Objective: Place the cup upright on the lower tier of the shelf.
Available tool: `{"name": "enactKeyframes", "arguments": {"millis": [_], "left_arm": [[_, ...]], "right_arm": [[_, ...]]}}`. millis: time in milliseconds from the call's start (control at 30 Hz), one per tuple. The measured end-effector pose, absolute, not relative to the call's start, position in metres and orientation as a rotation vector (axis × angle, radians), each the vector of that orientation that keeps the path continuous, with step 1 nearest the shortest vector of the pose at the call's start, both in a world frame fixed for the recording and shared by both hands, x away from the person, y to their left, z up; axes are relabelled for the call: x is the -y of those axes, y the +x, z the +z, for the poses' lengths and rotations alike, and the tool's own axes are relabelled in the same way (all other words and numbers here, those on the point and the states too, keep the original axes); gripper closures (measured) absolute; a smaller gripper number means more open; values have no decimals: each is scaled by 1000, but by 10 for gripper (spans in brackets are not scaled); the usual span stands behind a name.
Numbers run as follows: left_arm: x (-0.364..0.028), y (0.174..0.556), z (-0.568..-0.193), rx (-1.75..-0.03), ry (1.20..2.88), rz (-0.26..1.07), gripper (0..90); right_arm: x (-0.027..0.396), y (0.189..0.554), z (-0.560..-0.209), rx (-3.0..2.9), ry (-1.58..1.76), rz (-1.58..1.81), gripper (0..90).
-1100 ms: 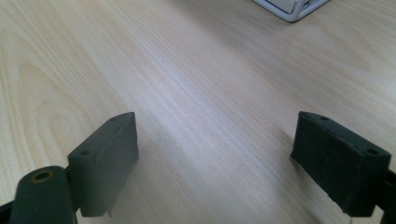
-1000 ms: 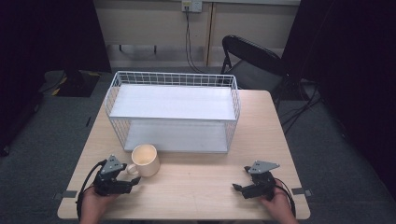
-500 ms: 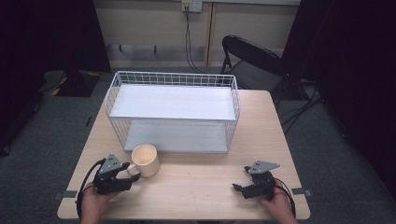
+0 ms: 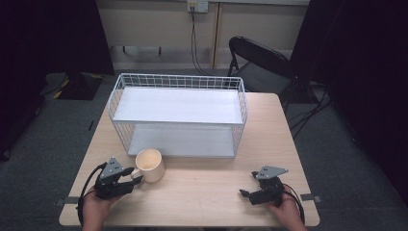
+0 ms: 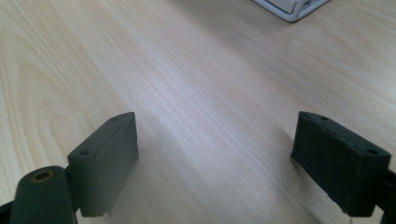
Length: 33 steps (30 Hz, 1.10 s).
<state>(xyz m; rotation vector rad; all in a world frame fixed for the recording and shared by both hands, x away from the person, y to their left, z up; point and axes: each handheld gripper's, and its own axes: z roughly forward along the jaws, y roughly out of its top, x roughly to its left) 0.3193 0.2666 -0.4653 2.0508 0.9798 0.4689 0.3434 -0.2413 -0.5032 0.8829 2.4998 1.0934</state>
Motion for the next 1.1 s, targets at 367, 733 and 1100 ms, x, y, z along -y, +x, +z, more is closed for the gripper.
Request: {"name": "enactKeyframes", "arguments": {"millis": [367, 733, 1100], "left_arm": [[-268, 322, -466, -1000, 2054, 442, 586], [-270, 323, -465, -1010, 2054, 432, 661], [-270, 323, -462, -999, 2049, 420, 755]], "right_arm": [[241, 343, -503, -2500, 883, 1093, 135], [241, 343, -503, -2500, 882, 1093, 136], [241, 343, -503, -2499, 882, 1093, 136]]}}
